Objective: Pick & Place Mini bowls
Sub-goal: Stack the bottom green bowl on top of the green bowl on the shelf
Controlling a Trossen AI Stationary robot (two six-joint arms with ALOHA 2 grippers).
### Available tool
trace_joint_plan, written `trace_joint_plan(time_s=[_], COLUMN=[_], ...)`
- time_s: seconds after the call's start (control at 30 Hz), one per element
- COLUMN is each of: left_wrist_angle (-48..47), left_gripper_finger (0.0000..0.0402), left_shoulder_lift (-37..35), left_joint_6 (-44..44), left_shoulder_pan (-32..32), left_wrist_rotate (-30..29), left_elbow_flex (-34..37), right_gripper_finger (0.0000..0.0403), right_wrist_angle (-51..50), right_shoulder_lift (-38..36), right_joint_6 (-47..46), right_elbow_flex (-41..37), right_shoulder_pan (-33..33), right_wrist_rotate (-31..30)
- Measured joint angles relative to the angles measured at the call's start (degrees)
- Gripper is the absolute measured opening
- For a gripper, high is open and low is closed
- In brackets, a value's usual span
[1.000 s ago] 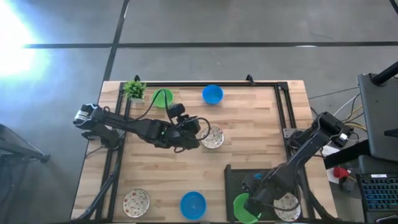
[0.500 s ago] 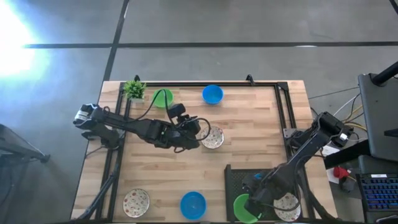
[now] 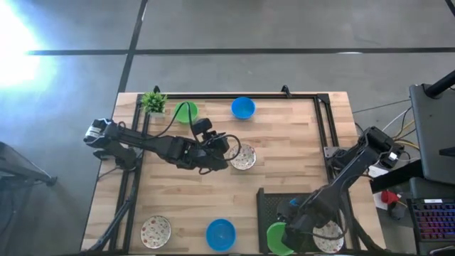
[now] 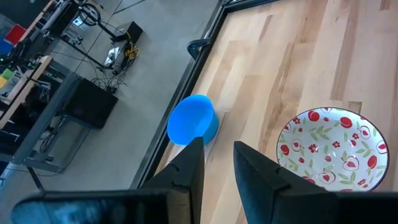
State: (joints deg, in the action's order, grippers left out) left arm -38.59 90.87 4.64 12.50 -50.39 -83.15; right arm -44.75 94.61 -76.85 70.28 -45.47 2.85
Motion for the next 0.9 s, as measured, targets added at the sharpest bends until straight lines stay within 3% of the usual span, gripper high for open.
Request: trace_joint_plan(time_s=[0.27, 0.6, 0.9], left_wrist_angle=[0.0, 0.0, 0.0], left_gripper_finger=[0.0087, 0.0087, 0.0087], left_shoulder_lift=[0.0, 0.0, 0.0], left_joint_6=[0.0, 0.0, 0.0], left_shoulder_pan=[-0.1, -0.1, -0.2], left_wrist_rotate=[0.0, 0.0, 0.0], left_elbow_flex=[0.0, 0.0, 0.0], right_gripper_finger=[0.0100, 0.0015, 0.0008], right_wrist_angle=[-3.5, -4.5, -4.3], right_shoulder_lift=[-0.4, -1.3, -0.9], right_joint_6=[-0.6, -0.4, 0.1], right_elbow_flex=[0.5, 0.5, 0.4], right_shoulder_pan=[0.0, 0.0, 0.0], right_wrist_rotate=[0.0, 0.1, -0.2])
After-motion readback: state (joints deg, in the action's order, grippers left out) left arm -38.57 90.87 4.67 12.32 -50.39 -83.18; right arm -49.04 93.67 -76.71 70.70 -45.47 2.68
